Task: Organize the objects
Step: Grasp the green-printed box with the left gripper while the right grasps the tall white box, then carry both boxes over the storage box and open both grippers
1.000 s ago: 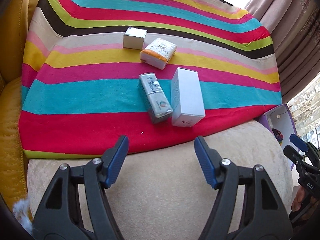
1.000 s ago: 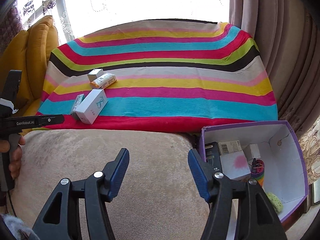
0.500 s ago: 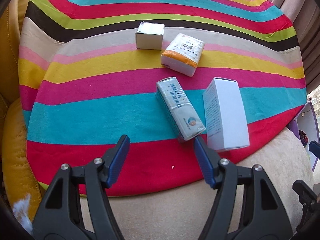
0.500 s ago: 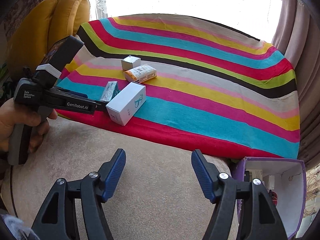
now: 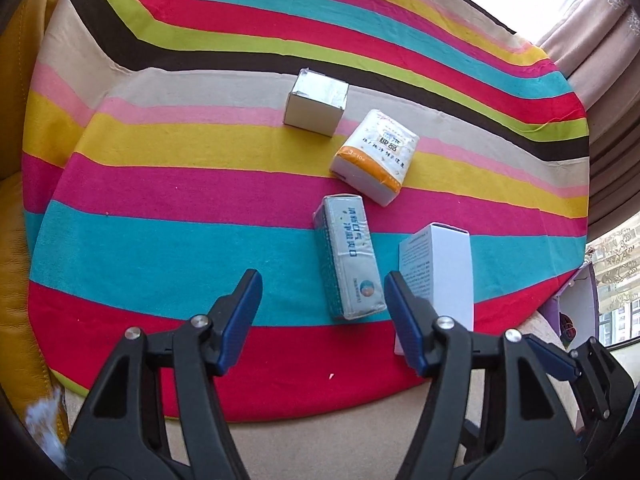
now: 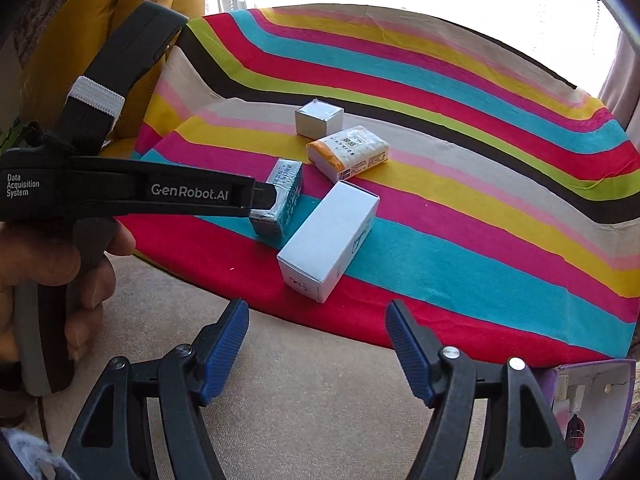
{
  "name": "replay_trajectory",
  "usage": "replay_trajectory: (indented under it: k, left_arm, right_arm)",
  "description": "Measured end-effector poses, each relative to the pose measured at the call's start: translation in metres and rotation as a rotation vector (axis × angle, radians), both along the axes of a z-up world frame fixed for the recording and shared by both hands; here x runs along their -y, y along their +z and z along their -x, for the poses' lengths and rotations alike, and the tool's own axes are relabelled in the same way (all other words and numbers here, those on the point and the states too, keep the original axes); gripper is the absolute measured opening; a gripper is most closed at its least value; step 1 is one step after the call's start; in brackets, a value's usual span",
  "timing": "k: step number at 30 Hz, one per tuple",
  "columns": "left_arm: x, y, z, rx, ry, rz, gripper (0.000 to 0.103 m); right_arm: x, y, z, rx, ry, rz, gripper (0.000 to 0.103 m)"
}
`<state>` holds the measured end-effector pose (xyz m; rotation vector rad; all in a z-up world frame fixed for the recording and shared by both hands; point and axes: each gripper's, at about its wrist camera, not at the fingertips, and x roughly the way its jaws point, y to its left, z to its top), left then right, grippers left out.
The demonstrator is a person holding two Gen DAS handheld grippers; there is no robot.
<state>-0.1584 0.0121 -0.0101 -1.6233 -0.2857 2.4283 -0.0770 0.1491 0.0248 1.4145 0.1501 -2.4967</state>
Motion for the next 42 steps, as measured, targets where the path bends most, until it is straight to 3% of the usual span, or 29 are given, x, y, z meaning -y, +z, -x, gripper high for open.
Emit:
replay_trajectory:
  k: [3, 6, 9, 16, 18, 23, 31, 42]
  left_arm:
    - [-0.010, -0.001, 0.009, -0.001, -0.031, 0.021, 0.059]
    - [-0.017, 0.001, 0.016, -0.024, -0.046, 0.097, 0.041]
    - [-0.010, 0.005, 0.016, -0.061, -0.017, 0.103, 0.040]
    - [0.039, 0.008, 0.000, -0.142, 0.116, -0.085, 0.039]
    - [0.047, 0.010, -0.009, -0.175, 0.138, -0.108, 0.039]
    - [0.048, 0.012, -0.020, -0.224, 0.141, -0.109, 0.038]
    - [0.040, 0.014, -0.023, -0.258, 0.102, -0.096, 0.038]
    - [0.029, 0.021, -0.031, -0.292, 0.082, -0.062, 0.038]
  right_arm:
    - [0.003, -0.003, 0.006, 0.006, -0.020, 0.002, 0.072]
    - [0.001, -0.006, 0.014, 0.014, -0.043, 0.016, 0.072]
    - [0.005, -0.009, 0.022, 0.023, -0.052, 0.016, 0.072]
    - [0.017, -0.018, 0.037, 0.020, -0.072, -0.014, 0.072]
    - [0.018, -0.021, 0.044, 0.017, -0.093, -0.013, 0.072]
    - [0.023, -0.030, 0.057, 0.020, -0.137, -0.043, 0.069]
    - [0.020, -0.037, 0.063, 0.015, -0.183, -0.072, 0.037]
    - [0.007, -0.028, 0.046, -0.053, -0.218, -0.024, 0.036]
